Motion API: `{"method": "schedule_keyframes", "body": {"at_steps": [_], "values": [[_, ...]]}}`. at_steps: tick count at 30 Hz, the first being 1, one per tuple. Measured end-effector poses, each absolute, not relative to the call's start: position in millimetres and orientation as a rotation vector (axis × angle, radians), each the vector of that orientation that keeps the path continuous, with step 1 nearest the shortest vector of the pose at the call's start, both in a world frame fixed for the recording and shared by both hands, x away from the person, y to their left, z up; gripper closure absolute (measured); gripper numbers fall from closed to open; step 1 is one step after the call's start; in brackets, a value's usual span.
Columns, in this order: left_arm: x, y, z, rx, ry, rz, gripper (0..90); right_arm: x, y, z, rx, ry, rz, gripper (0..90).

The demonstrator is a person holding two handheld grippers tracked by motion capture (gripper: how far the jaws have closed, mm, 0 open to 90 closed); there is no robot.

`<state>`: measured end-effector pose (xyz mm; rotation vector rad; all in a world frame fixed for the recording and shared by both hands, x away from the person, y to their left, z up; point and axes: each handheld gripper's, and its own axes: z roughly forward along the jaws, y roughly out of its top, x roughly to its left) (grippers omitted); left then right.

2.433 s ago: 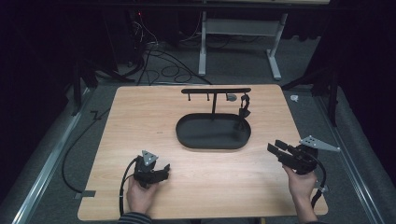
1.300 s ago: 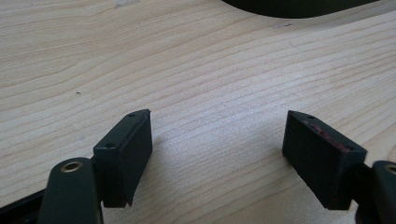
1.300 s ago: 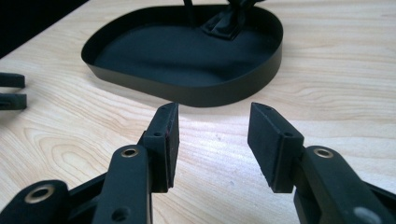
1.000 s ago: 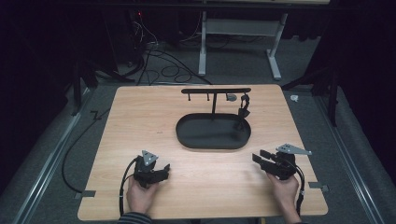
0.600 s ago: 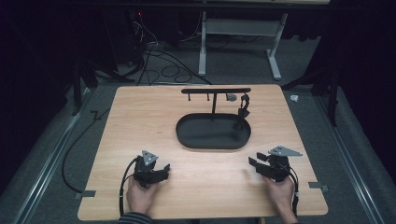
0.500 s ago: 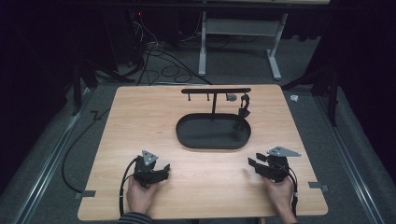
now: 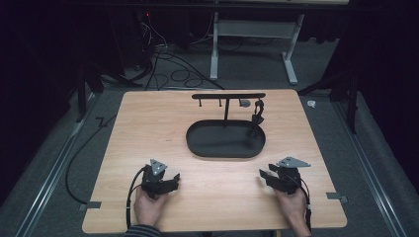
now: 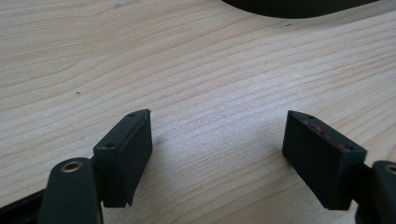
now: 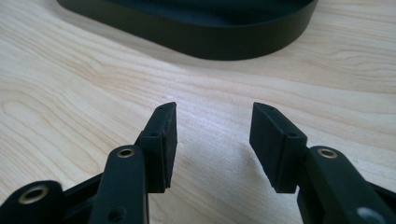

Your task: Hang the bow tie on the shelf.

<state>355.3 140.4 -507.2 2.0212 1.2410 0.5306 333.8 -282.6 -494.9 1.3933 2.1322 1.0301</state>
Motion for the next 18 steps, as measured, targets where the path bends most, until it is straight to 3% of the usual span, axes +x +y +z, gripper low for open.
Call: {"method": "schedule_keyframes", "body": {"at_steps": [18], "values": [[354.6, 140.3, -507.2, 2.020, 1.244, 0.531, 24.7, 331.5, -275.0, -502.0, 1.340, 2.159, 0.931, 45.1]]}}
